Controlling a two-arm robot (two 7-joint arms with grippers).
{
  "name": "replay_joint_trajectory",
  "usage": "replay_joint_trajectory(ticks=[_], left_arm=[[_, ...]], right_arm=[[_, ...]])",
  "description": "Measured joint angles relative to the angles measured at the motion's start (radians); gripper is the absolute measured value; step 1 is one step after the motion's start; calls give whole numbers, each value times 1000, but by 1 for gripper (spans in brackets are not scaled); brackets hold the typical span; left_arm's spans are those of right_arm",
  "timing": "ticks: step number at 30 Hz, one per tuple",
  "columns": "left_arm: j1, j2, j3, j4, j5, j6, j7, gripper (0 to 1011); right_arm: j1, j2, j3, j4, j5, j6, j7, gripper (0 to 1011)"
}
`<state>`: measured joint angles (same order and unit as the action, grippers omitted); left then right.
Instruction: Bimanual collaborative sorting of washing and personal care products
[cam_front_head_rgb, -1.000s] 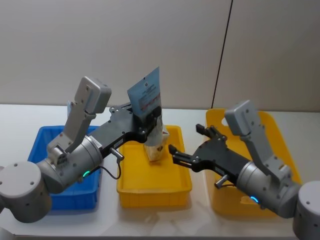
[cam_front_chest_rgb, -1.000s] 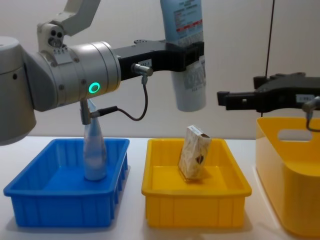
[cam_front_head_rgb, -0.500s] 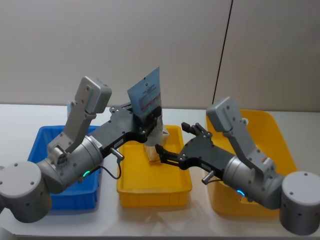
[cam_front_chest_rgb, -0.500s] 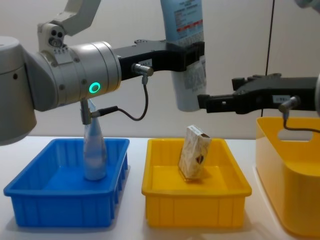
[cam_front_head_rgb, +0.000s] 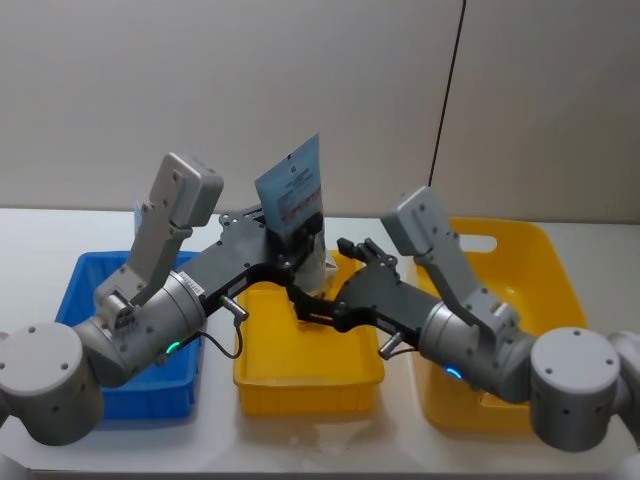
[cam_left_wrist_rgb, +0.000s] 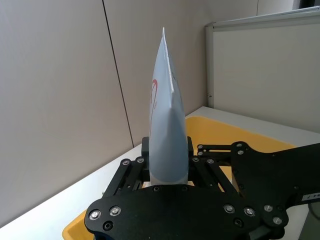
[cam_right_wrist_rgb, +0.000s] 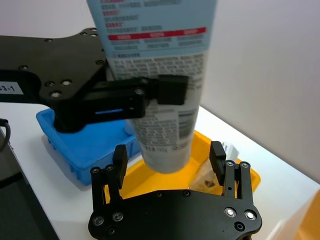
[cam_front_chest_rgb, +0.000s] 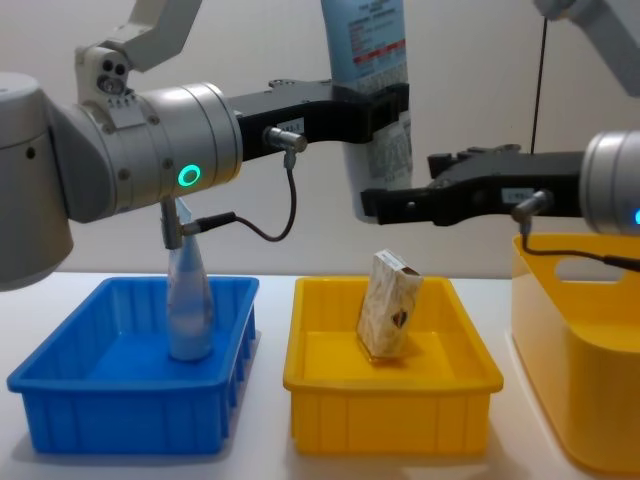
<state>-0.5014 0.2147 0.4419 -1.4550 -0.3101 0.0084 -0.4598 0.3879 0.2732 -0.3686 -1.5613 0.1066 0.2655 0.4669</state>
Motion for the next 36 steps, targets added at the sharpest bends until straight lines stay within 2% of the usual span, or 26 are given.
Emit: replay_joint_trajectory(ticks=[12, 20, 23, 27, 36], left_arm=[[0, 0, 0, 0, 0, 0, 0, 301], [0, 0, 0, 0, 0, 0, 0, 302], [0, 0, 0, 0, 0, 0, 0, 302], [0, 0, 0, 0, 0, 0, 0, 302], [0, 0, -1, 0, 0, -1, 0, 314]], right_arm=[[46, -23, -33, 58, -8, -17, -3, 1004], [73, -40, -47, 94, -15, -20, -26, 860], [79, -43, -49, 102, -15, -21, -29, 726], [89, -47, -53, 115, -14, -23, -32, 653], [101, -48, -59, 127, -3, -30, -33, 645]])
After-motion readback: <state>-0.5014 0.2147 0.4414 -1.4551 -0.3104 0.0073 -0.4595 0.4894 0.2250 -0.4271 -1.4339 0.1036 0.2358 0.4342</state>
